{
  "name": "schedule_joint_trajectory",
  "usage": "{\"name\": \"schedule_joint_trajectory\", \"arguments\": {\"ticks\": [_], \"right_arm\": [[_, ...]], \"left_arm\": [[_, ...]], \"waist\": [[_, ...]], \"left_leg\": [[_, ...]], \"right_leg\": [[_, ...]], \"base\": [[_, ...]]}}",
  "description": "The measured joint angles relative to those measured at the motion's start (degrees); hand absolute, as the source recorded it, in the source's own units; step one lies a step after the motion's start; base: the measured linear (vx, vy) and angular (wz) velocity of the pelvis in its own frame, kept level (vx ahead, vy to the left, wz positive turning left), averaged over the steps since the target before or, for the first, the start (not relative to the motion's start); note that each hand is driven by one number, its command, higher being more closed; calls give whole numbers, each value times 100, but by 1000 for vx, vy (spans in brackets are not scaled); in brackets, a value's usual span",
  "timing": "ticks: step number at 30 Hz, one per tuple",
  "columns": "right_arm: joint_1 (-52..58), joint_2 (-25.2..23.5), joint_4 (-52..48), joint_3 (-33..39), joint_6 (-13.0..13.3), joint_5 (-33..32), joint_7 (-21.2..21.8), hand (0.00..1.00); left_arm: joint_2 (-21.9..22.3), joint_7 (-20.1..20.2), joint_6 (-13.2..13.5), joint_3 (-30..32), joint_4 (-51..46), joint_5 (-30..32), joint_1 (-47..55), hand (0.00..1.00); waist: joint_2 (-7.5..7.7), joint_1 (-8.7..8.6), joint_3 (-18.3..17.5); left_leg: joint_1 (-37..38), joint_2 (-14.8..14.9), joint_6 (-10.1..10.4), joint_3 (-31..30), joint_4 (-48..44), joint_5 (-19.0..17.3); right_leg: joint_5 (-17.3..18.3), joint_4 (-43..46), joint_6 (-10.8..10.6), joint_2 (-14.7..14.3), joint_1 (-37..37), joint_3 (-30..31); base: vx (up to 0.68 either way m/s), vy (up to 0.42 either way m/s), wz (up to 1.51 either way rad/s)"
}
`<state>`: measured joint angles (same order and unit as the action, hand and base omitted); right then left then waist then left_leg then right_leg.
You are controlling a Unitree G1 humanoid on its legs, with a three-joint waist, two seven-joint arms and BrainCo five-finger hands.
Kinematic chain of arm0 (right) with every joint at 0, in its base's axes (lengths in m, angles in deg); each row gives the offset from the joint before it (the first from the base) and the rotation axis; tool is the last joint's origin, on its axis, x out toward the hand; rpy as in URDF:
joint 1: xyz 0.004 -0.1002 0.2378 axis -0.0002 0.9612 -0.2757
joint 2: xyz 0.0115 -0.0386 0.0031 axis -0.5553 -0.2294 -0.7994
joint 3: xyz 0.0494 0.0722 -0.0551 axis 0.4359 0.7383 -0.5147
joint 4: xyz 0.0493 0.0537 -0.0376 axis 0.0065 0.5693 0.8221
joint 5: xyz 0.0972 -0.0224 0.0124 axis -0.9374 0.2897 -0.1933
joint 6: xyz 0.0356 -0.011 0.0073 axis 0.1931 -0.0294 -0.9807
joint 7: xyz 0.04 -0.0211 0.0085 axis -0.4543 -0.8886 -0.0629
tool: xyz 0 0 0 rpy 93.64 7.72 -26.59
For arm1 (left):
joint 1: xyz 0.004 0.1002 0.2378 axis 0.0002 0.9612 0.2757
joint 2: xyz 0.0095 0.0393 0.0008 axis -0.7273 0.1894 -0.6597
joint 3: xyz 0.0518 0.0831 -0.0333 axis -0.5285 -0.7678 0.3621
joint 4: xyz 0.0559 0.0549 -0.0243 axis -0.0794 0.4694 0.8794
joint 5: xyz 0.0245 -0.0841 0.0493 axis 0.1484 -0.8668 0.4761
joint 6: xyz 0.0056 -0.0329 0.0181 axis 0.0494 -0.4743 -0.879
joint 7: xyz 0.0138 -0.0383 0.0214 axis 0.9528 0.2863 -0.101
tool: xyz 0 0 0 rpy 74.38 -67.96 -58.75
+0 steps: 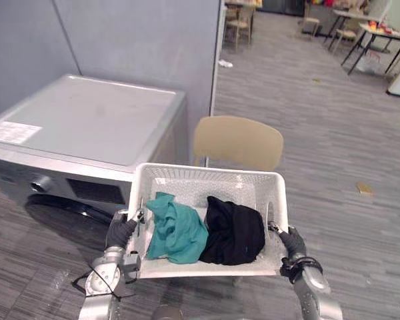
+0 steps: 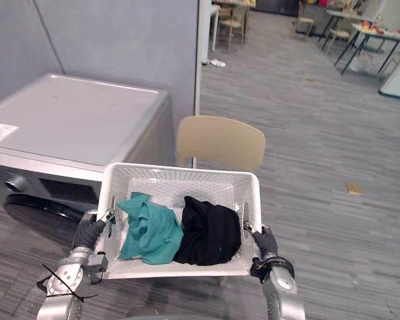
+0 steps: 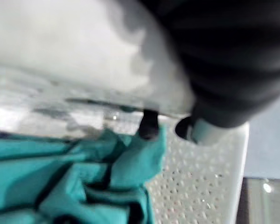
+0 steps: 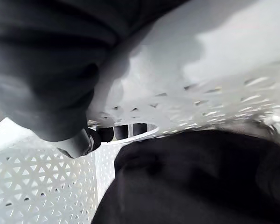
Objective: Pick up the laundry basket with both hands and put the clothes into the washing machine.
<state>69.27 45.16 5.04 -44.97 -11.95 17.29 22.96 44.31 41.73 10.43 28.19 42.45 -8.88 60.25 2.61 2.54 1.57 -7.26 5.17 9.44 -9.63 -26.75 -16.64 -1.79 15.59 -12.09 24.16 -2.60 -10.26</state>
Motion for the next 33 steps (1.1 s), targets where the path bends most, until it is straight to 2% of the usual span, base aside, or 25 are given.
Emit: {"name": "schedule_joint_trajectory", "arguments": {"ticks": [1, 2, 3, 4, 5, 6, 8, 9, 10, 12, 13, 16, 18, 20, 23, 25, 26, 31, 33], "right_arm": [[93, -20, -151, -22, 3, 0, -3, 100], [161, -1, -278, -37, 3, 1, -25, 100], [163, 8, -292, -49, 4, 3, -39, 100], [131, 15, -289, -82, 5, 3, -59, 100], [95, 64, -288, -125, 4, 3, -62, 100], [98, 76, -288, -149, 3, 3, -65, 100], [86, 174, -288, -156, -4, 2, -66, 100], [79, 232, -288, -157, -4, 1, -66, 100], [53, 277, -260, -161, -4, 1, -65, 100], [-56, 426, -37, -124, -1, -34, -66, 100], [-192, 591, 163, -120, -4, -118, -66, 100], [-783, 921, 614, -165, -89, -176, -65, 100], [-1255, 1096, 845, -191, -136, -198, -67, 100], [-2259, 1402, 1312, -329, -139, -224, -107, 100], [-3885, 1858, 2015, -667, -146, -285, -313, 100], [-4797, 2014, 2407, -887, -152, -408, -492, 100], [-5108, 2027, 2498, -981, -155, -437, -583, 100], [-6148, 2028, 2658, -1133, -157, -449, -949, 100], [-6398, 2027, 2798, -1151, -157, -452, -1036, 100]], "left_arm": [[8, -12, -1, -4, 1, 0, -30, 100], [35, -23, 0, 1, 2, -1, -39, 100], [60, -25, 0, 14, 2, 0, -36, 100], [67, -26, 4, 49, -5, 4, -45, 100], [65, -28, 1, 54, -3, 4, -48, 100], [68, -31, -2, 55, 2, 4, -43, 100], [129, -60, -7, 41, 32, 1, -40, 100], [146, -65, -5, 33, 55, -3, -48, 100], [183, -81, -3, 23, 158, -11, -99, 100], [237, -89, -50, -83, 445, -17, -310, 100], [287, -103, -67, -186, 554, -18, -393, 100], [418, -227, -85, -234, 684, -92, -578, 100], [394, -313, -95, -245, 904, -202, -970, 100], [276, -525, -81, -243, 1269, -425, -1740, 100], [-51, -822, 11, -232, 1965, -817, -3101, 100], [-248, -1015, 94, -204, 2464, -1029, -3909, 100], [-362, -1096, 143, -178, 2589, -1133, -4133, 100], [-842, -1279, 291, -205, 3347, -1477, -5356, 100], [-950, -1338, 295, -235, 3745, -1470, -5796, 100]], "waist": [[22, -15, -15], [9, 0, -54], [-52, 33, -64], [-184, 126, -43], [-205, 97, -26], [-202, 71, -22], [-198, -10, -21], [-184, -14, -28], [-116, -10, -30], [-177, -48, -12], [-274, -55, 19], [-385, -15, 156], [-388, -1, 306], [-371, 5, 574], [-357, 33, 1110], [-357, 165, 1399], [-364, 164, 1509], [-378, 163, 1896], [-381, 160, 1901]], "left_leg": [[-13, -51, -61, 135, -39, -31], [-7, -41, -182, 376, -42, -96], [-1, -8, -249, 486, -18, -117], [6, 130, -391, 725, 75, -58], [-10, 209, -434, 853, 84, -31], [-12, 222, -438, 858, 83, -22], [-60, 301, -393, 816, 92, 43], [-90, 310, -355, 805, 121, 79], [-113, 260, -251, 803, 307, 219], [-146, 314, -140, 590, 774, 552], [-175, 392, -76, 495, 1143, 841], [-150, 541, 41, 513, 1876, 1491], [-255, 596, 72, 525, 2063, 1707], [-540, 602, 86, 542, 2195, 1927], [-934, 559, 87, 688, 2283, 2135], [-1128, 560, 79, 843, 2283, 2234], [-1190, 559, 77, 872, 2280, 2252], [-1563, 562, 107, 967, 2274, 2396], [-1729, 583, 139, 983, 2271, 2432]], "right_leg": [[-105, -54, 115, 92, 38, 44], [-351, -160, 452, 92, 169, 73], [-510, -256, 656, 53, 253, 65], [-587, -222, 783, -21, 473, 1], [-212, 367, 600, -133, 702, -201], [64, 637, 531, -198, 738, -305], [978, 1152, 481, -592, 764, -350], [1166, 1110, 481, -683, 757, -344], [1384, 760, 347, -726, 659, -352], [1329, 389, 284, -894, 591, -586], [1269, 260, 357, -995, 636, -696], [1164, 238, 446, -1139, 907, -825], [1138, 276, 488, -1190, 1061, -878], [1087, 421, 568, -1181, 1489, -848], [1026, 752, 611, -1088, 2182, -669], [945, 881, 649, -1082, 2561, -487], [941, 946, 652, -1077, 2681, -430], [923, 1238, 681, -1026, 3233, -352], [883, 1241, 728, -1040, 3403, -351]], "base": [[-141, 306, -62], [-149, 285, -74], [-153, 213, -108], [-136, 151, -102], [-124, 92, -84], [-99, 34, -42], [-60, -34, -8], [-51, -122, 1], [-68, -205, 20], [-56, -186, 41], [-19, -164, 36], [23, -172, 18], [-39, -97, 19], [-122, -33, -2], [-191, 16, -18], [-189, 1, -36], [-170, -23, -26], [-84, -38, -5], [-45, -20, -5]]}}
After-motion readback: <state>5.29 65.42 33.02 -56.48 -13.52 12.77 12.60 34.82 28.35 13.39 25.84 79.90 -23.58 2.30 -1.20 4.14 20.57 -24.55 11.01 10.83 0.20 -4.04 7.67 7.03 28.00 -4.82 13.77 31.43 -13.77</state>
